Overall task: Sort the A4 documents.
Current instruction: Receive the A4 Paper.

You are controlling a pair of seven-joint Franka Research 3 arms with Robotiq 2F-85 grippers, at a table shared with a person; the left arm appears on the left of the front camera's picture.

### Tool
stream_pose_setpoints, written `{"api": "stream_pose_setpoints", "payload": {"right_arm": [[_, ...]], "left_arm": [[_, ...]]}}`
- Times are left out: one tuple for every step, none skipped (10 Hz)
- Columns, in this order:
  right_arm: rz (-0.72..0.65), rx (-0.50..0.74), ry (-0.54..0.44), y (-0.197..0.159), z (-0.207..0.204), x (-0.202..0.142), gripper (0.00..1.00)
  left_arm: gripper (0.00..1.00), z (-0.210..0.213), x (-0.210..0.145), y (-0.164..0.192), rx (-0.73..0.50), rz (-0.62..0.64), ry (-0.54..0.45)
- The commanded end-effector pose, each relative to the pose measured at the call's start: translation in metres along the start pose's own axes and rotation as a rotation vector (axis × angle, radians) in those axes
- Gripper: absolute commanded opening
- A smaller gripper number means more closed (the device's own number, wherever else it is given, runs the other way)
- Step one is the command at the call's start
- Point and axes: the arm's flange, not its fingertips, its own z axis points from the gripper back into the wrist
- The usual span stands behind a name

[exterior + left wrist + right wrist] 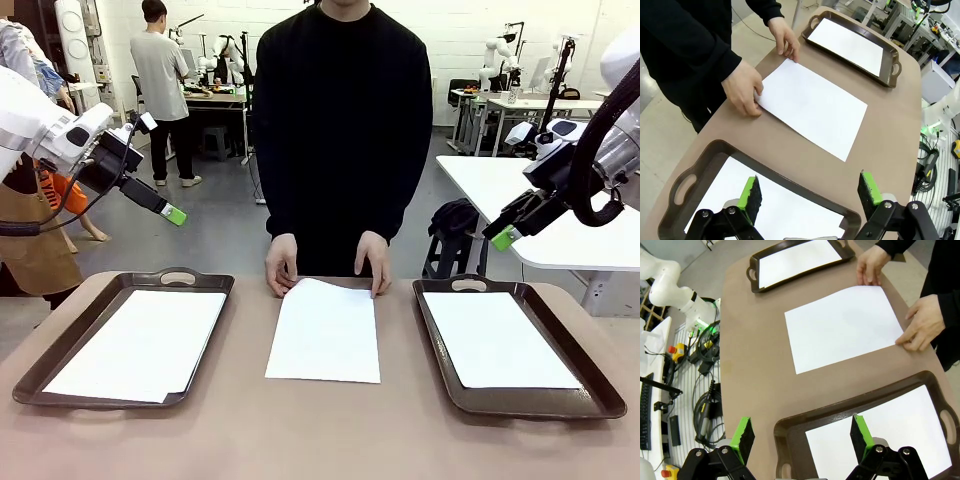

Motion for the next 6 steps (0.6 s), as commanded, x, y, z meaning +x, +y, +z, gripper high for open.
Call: {"api": "stream_pose_setpoints", "payload": {"right_arm": [[0.008, -0.006, 0.003, -0.0002, -0.0018, 0.0004, 1.0], [0.008, -0.006, 0.003, -0.0002, -0.0018, 0.0004, 1.0], [0.008, -0.006, 0.003, -0.0002, -0.0018, 0.0004, 1.0], [0.008, -0.006, 0.003, -0.0002, -0.0018, 0.0004, 1.0], [0.008, -0.006, 0.003, -0.0002, -0.0018, 0.0004, 1.0], [0.008, -0.006, 0.003, -0.0002, -0.0018, 0.0004, 1.0]], "left_arm": [[1.0, -0.0009, 0.0003, -0.0004, -0.001, -0.001, 0.001], [1.0, -0.0009, 0.0003, -0.0004, -0.001, -0.001, 0.001], [1.0, -0.0009, 0.0003, -0.0004, -0.001, -0.001, 0.001], [1.0, -0.0009, 0.0003, -0.0004, -0.001, -0.001, 0.001], [1.0, -0.0009, 0.0003, -0.0004, -0.001, -0.001, 0.001], [1.0, -0.0009, 0.0003, -0.0004, -0.001, -0.001, 0.001]]}}
